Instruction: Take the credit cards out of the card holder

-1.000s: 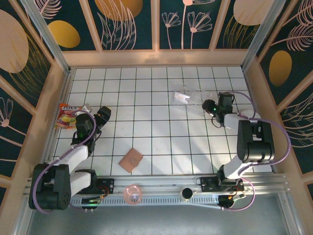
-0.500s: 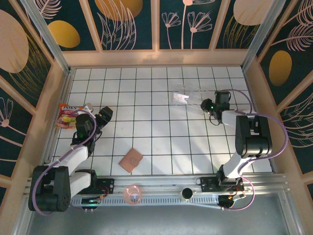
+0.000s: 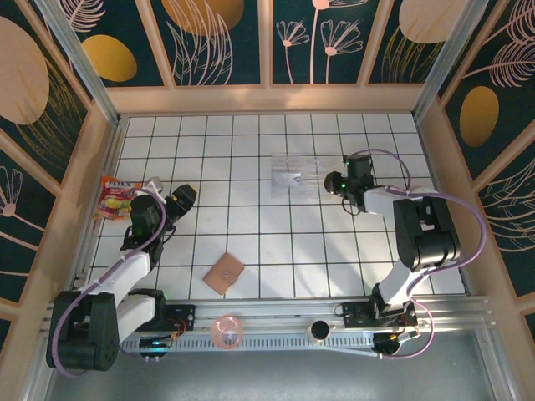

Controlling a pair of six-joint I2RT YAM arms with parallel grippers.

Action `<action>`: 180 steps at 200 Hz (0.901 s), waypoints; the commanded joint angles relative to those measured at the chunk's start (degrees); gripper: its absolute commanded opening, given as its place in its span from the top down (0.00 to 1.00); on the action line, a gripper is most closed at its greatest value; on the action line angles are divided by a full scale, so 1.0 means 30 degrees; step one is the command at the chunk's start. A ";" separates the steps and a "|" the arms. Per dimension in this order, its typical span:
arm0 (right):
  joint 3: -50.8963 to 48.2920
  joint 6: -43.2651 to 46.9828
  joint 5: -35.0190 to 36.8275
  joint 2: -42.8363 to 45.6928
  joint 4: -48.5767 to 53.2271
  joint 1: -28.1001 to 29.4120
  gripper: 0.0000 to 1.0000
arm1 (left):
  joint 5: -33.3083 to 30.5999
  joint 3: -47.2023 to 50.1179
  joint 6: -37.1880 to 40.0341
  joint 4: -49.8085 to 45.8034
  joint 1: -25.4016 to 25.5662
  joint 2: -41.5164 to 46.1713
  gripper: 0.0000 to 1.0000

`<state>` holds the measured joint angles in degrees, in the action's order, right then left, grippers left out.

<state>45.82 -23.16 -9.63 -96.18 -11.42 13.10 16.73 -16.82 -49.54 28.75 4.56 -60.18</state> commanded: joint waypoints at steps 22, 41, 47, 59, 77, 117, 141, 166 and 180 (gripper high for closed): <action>0.0305 -0.1333 0.1286 -0.0753 0.1479 0.2693 0.78 | 0.0252 -0.0368 0.0445 -0.1246 0.0472 0.0984 0.37; 0.0359 -0.1732 0.1848 -0.0750 0.1484 0.3635 0.78 | 0.0196 -0.0175 0.0462 -0.1564 0.0558 0.1406 0.37; 0.0434 -0.1758 0.1973 -0.0725 0.1542 0.3901 0.78 | 0.0168 -0.0145 0.0440 -0.1677 0.0612 0.1534 0.37; 0.0648 -0.1904 0.2132 -0.0775 0.1718 0.4423 0.78 | 0.0136 -0.0049 0.0437 -0.1898 0.0648 0.1785 0.37; 0.0841 -0.2193 0.2715 -0.0734 0.1975 0.5137 0.78 | 0.0136 0.0039 0.0407 -0.2202 0.0676 0.2110 0.37; 0.0824 -0.3211 0.3425 -0.0393 0.2395 0.5974 0.78 | 0.0037 0.0129 0.0421 -0.2918 0.0823 0.2727 0.37; 0.0724 -0.3927 0.4087 -0.0239 0.2603 0.6674 0.76 | 0.0019 0.0296 0.0369 -0.3152 0.0927 0.2973 0.36; 0.0693 -0.4711 0.4544 -0.0209 0.2883 0.7141 0.72 | -0.0013 0.0362 0.0322 -0.3394 0.1000 0.3156 0.35; 0.0618 -0.4882 0.4829 -0.0062 0.2893 0.7411 0.63 | -0.0047 0.0377 0.0324 -0.3519 0.1073 0.3244 0.34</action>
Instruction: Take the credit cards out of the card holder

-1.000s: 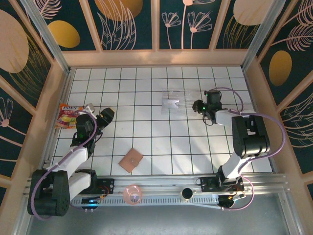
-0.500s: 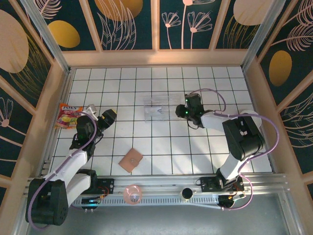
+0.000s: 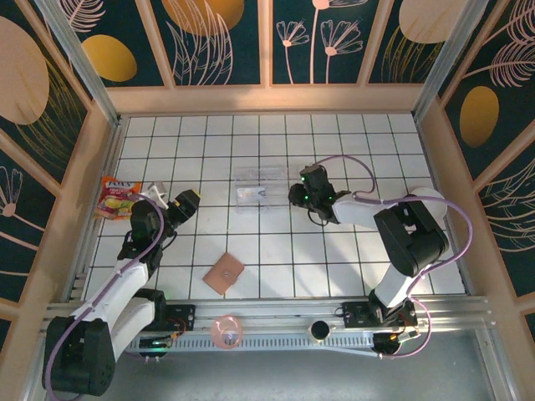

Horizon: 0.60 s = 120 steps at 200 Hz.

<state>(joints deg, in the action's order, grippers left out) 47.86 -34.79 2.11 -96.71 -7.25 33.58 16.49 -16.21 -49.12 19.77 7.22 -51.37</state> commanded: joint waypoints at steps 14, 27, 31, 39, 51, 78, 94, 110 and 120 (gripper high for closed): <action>0.0003 -0.0959 0.1018 0.0188 0.1506 0.0707 0.57 | 0.0041 0.0160 0.0177 -0.0685 0.0238 0.0422 0.34; 0.0076 -0.0842 0.1138 0.0377 0.1501 0.0748 0.52 | 0.0149 0.0103 0.0180 -0.0813 0.0313 0.0555 0.33; 0.0099 -0.0813 0.1206 0.0482 0.1538 0.0784 0.50 | 0.0184 0.0058 0.0185 -0.0893 0.0366 0.0608 0.33; 0.0117 -0.0741 0.1377 0.0773 0.1642 0.0805 0.47 | 0.0183 -0.0038 0.0217 -0.1120 0.0445 0.0752 0.33; -0.0003 -0.0710 0.1720 0.1401 0.1795 0.0902 0.41 | 0.0213 -0.0162 0.0250 -0.1619 0.0597 0.1043 0.33; -0.0893 -0.0238 0.2060 0.3557 0.1785 0.1638 0.34 | 0.0179 0.0027 -0.0013 -0.2640 0.0952 0.2111 0.33; -0.1407 0.1024 0.0284 0.4652 0.1105 0.2494 0.33 | 0.0117 0.0314 -0.0309 -0.3074 0.0990 0.2907 0.32; -0.1174 0.2443 -0.2962 0.4443 0.1053 0.3703 0.32 | -0.0289 0.0420 -0.0447 -0.3558 0.0991 0.3644 0.28; -0.0681 0.3212 -0.4249 0.3823 0.1635 0.4852 0.32 | -0.0467 0.0476 -0.0486 -0.3700 0.0990 0.4028 0.27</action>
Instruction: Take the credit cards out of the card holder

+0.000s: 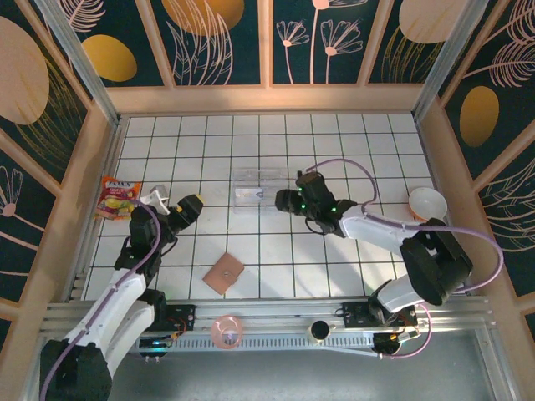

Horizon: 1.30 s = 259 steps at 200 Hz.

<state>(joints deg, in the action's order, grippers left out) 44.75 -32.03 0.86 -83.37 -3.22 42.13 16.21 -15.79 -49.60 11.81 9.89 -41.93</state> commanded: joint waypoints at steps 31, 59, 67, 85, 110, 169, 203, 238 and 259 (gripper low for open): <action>0.1999 0.4016 -0.5766 -0.3361 0.1554 0.5444 0.35 | -0.0576 0.0371 -0.0348 -0.1301 0.0102 0.1152 0.25; 0.2360 0.4194 -0.7164 -0.5218 0.0700 0.6576 0.38 | -0.0250 0.0596 -0.0342 -0.1126 0.0102 0.0941 0.24; 0.2369 0.4309 -0.7393 -0.5544 0.0448 0.6715 0.38 | -0.0181 0.0662 -0.0362 -0.1111 0.0102 0.0933 0.24; 0.2405 0.4574 -0.8010 -0.6105 0.0147 0.6904 0.39 | -0.0071 0.0823 -0.0313 -0.1096 0.0102 0.1026 0.24; 0.2619 0.4839 -0.8491 -0.6705 0.0015 0.7172 0.41 | 0.0047 0.0987 -0.0303 -0.1081 0.0102 0.1137 0.23; 0.3399 0.5345 -0.7848 -0.7784 0.0775 0.7628 0.59 | 0.0076 0.0990 -0.0282 -0.0980 0.0087 0.1116 0.23; 0.2896 0.5474 -0.7641 -0.7334 0.0054 0.7377 0.87 | 0.0421 0.0974 -0.0399 -0.0815 0.0087 0.1028 0.23; 0.2469 0.6137 -0.7399 -0.5983 0.0052 0.6616 1.00 | 0.1527 0.1371 -0.0959 0.0760 0.0138 0.0332 0.24; 0.1754 0.6607 -0.7639 -0.4567 0.0168 0.5611 1.00 | 0.2028 0.2201 -0.1593 0.3219 0.0786 -0.0246 0.24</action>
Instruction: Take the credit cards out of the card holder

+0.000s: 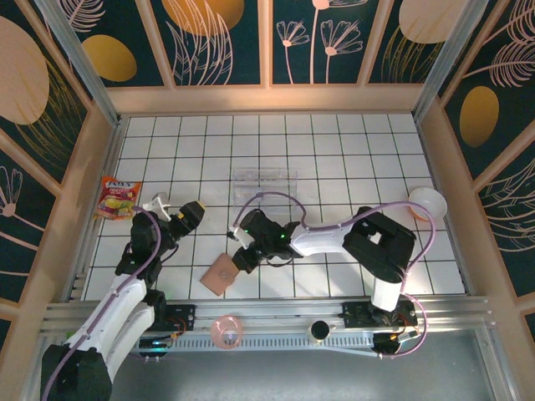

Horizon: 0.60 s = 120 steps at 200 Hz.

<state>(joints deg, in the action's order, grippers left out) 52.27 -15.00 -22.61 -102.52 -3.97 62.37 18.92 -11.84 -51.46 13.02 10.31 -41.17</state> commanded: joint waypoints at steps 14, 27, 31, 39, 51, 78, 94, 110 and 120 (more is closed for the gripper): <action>-0.1165 0.1273 0.0125 0.2709 0.0787 -0.1764 1.00 | 0.0919 0.1102 -0.0837 0.3817 0.1497 -0.0672 0.23; -0.1449 0.1636 -0.0014 0.3491 0.1220 -0.2247 1.00 | 0.0726 0.0951 -0.0495 0.4299 0.2255 -0.0913 0.22; -0.1542 0.1770 -0.0036 0.3717 0.1336 -0.2362 1.00 | 0.0775 0.0883 -0.0412 0.4445 0.2419 -0.1042 0.22; -0.1653 0.1970 -0.0036 0.4166 0.1691 -0.2569 1.00 | 0.1170 0.0695 -0.0366 0.4807 0.2651 -0.1463 0.22; -0.1784 0.2196 -0.0044 0.4833 0.2173 -0.2906 1.00 | 0.2279 0.0447 -0.0436 0.5829 0.2779 -0.2514 0.22; -0.2231 0.2503 -0.0459 0.6570 0.2707 -0.3750 1.00 | 0.4422 0.0283 -0.0500 0.9289 0.3660 -0.5279 0.25; -0.2476 0.2677 -0.1237 0.7626 0.2843 -0.4213 1.00 | 0.4688 0.0261 -0.0205 1.0767 0.4610 -0.6080 0.26; -0.2678 0.2981 -0.2258 0.8650 0.2927 -0.4573 1.00 | 0.5056 0.0117 0.0199 1.1504 0.5258 -0.6400 0.26; -0.2793 0.3200 -0.2975 0.9210 0.2938 -0.4718 1.00 | 0.5261 0.0013 0.0497 1.1597 0.5473 -0.6434 0.26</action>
<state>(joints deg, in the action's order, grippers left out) 44.80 -8.14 -25.26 -79.50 4.21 49.25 30.55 -9.65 -52.60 39.00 24.86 -60.07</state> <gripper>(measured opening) 0.045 0.738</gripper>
